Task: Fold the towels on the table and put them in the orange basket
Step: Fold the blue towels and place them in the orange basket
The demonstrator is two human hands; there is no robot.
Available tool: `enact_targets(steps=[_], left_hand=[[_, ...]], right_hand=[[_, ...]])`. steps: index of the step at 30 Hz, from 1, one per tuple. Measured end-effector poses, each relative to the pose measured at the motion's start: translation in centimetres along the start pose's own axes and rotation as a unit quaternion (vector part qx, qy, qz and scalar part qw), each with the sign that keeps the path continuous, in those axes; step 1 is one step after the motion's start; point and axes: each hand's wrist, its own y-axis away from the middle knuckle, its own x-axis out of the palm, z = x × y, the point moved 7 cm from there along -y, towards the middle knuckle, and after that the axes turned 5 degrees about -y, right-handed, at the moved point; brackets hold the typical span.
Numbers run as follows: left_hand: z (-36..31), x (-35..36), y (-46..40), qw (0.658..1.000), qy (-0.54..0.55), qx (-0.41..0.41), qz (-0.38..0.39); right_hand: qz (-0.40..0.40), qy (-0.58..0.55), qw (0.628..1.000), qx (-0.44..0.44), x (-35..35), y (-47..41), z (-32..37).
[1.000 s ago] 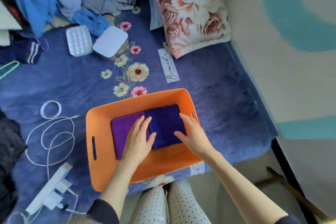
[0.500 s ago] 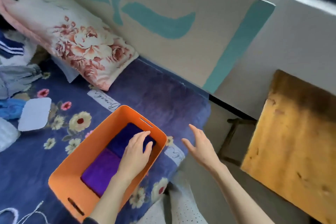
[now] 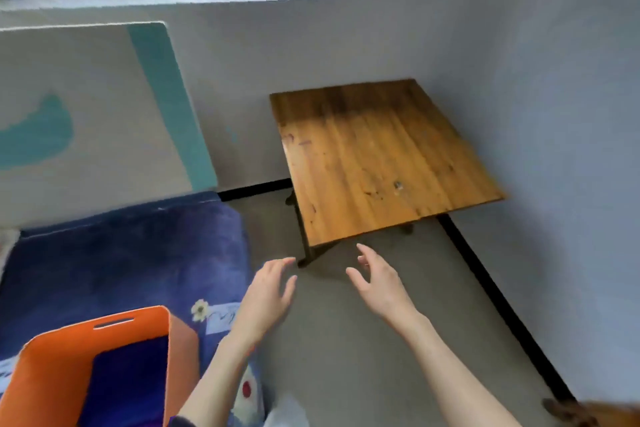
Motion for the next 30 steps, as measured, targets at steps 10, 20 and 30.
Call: enact_targets(steps=[10,20,30], left_hand=[[-19.0,14.7,7.8,0.965,-0.017,0.224,0.139],[-33.7,29.7,19.4,0.869,-0.052,0.384,0.306],[-41.5,45.3,23.9,0.791,-0.101,0.422,0.432]], right_hand=[[-0.206,-0.075,0.963,0.157,-12.9,19.4,-18.9],[-0.371,-0.146,0.863,0.31,-19.1,39.5,-33.4],[-0.379,-0.188,0.807,0.412,-23.0,45.4,-45.6]])
